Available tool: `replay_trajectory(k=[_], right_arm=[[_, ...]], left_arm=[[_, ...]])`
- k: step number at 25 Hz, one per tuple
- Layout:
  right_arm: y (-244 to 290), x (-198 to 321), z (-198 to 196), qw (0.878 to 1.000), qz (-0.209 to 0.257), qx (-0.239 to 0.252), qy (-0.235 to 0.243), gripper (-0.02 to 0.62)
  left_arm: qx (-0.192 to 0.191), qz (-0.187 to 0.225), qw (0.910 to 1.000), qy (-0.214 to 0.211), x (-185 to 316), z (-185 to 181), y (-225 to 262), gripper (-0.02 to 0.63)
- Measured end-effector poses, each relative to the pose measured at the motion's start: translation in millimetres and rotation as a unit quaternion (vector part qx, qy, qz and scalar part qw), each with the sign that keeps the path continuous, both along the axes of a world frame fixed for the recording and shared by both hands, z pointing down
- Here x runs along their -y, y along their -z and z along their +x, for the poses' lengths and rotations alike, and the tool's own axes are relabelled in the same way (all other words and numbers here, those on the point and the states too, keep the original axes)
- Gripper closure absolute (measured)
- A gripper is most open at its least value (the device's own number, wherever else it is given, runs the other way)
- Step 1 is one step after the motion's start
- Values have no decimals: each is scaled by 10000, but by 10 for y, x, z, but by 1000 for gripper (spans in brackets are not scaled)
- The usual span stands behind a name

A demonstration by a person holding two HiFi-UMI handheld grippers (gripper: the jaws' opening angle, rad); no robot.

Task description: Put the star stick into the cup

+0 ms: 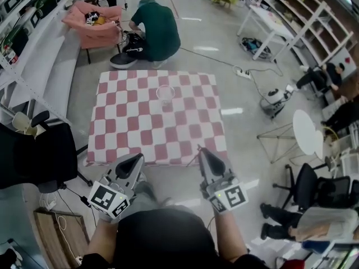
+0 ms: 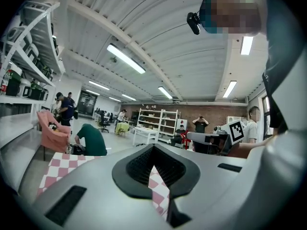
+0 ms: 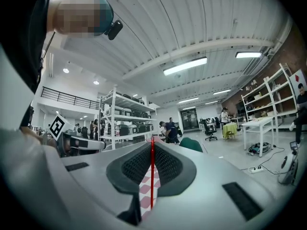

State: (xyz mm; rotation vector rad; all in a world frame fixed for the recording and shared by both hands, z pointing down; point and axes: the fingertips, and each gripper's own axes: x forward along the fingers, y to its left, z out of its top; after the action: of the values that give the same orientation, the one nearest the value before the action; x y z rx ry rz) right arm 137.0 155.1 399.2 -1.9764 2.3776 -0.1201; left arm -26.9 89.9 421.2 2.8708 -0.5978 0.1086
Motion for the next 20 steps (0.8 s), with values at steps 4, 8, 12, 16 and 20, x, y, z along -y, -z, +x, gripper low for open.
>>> replay_trajectory(k=[4, 8, 12, 16, 20], right_arm=[[-3, 411, 22, 9999, -27, 26, -108, 569], [-8, 814, 1, 9997, -48, 32, -223, 569], [-13, 1193, -30, 9993, -66, -24, -365, 569], [44, 1525, -87, 9986, 127, 12, -507, 569], [71, 1747, -89, 9976, 216, 19, -655, 569]], left_arm=[[-2, -26, 10000, -30, 436, -17, -24, 566], [-12, -82, 9999, -122, 839, -48, -37, 566], [-27, -96, 9997, -228, 1220, -103, -51, 566], [-40, -154, 9991, -396, 1542, -170, -131, 566], [3, -211, 9984, -525, 1722, -225, -198, 566]])
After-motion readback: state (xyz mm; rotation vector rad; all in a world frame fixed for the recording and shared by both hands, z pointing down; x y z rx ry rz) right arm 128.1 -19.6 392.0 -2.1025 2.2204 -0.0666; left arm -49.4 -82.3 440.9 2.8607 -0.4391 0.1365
